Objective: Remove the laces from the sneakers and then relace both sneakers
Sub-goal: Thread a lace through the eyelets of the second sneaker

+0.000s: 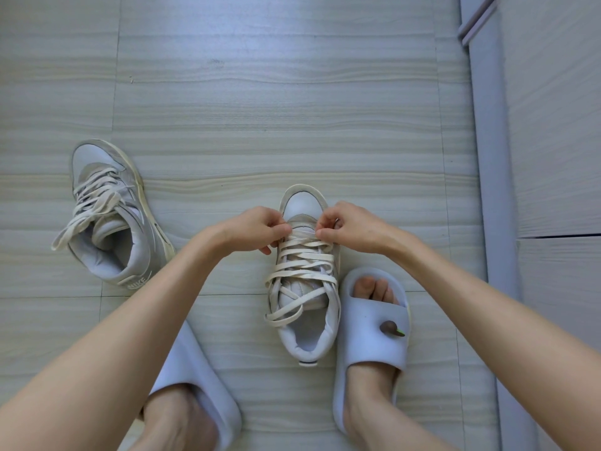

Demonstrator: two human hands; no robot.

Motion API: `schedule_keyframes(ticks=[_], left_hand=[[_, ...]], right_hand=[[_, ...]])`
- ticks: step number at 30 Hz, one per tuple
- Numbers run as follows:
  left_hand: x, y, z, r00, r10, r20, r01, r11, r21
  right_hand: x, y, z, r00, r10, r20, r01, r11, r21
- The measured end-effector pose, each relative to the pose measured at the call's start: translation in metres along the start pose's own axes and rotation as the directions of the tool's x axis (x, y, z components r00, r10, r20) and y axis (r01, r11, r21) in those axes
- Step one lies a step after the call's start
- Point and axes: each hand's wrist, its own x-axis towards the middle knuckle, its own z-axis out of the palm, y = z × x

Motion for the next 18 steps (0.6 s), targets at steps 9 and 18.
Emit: schedule_keyframes(ticks=[9, 18], left_hand=[[-0.001, 0.006, -0.005, 0.991, -0.089, 0.104, 0.090, 0.996, -0.001], [-0.018, -0.004, 0.004, 0.946, 0.113, -0.303, -0.097, 0.993, 0.068]], right_hand=[[-0.003, 0.002, 0.010, 0.999, -0.027, -0.018, 0.026, 0.999, -0.029], [-0.021, 0.009, 0.019, 0.981, 0.000, -0.196, 0.023, 0.993, 0.114]])
